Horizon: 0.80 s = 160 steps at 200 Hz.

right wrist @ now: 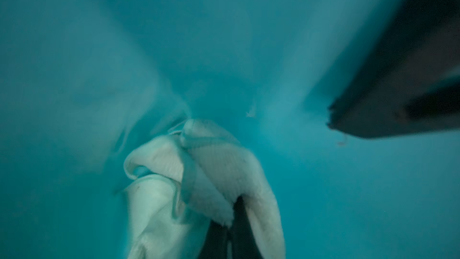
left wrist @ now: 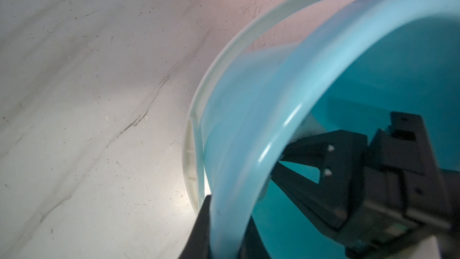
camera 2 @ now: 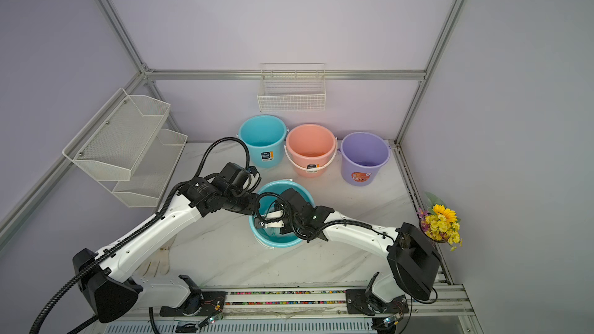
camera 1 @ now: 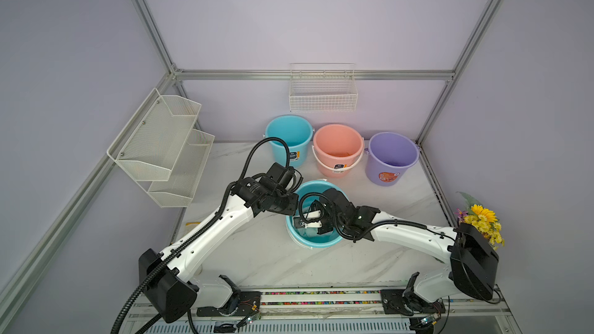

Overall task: Wipe the inside of the bucket with a cloth
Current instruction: Pick up the bucket from the corner of the board, then wipe the dirt from the inside of the bucket.

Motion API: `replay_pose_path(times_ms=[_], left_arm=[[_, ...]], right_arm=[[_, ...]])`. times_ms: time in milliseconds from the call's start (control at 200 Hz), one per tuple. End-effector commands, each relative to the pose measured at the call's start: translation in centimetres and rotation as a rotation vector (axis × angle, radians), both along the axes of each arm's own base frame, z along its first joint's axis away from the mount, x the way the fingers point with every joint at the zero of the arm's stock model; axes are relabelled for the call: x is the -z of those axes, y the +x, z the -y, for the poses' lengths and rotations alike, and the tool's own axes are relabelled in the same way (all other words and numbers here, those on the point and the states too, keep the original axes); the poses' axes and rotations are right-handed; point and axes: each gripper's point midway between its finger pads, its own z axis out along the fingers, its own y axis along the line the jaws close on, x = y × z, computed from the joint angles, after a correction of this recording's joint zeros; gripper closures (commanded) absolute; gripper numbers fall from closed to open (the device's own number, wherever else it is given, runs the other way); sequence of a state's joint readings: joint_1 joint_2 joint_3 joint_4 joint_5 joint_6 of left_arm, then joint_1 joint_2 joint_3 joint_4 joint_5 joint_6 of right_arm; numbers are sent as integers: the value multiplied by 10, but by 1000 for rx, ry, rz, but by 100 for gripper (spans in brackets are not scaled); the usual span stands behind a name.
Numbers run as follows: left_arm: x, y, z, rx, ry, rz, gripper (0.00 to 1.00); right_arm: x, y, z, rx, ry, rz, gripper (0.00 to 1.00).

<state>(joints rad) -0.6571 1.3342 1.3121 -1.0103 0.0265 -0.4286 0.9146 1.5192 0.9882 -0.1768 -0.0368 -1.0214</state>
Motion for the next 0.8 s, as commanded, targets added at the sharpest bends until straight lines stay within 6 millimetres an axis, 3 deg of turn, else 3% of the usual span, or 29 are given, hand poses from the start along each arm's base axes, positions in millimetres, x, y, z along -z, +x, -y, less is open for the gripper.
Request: replay_pose_path(times_ms=[0, 175, 335, 505, 665, 795], left_arm=[[-24, 6, 9, 37, -48, 108, 100], [-26, 2, 15, 78, -51, 137, 100], [-23, 0, 20, 103, -56, 129, 100], [-23, 0, 16, 90, -39, 148, 100], [-25, 1, 7, 55, -19, 173, 100], [-24, 4, 4, 38, 1, 196, 100]], right_arm=[[4, 7, -10, -107, -57, 111, 100], [32, 19, -8, -119, -170, 148, 100], [30, 44, -16, -66, -158, 280, 100], [48, 69, 2, 25, -302, 355, 100], [73, 51, 44, 77, -486, 186, 100], [80, 16, 67, 68, -566, -24, 100]])
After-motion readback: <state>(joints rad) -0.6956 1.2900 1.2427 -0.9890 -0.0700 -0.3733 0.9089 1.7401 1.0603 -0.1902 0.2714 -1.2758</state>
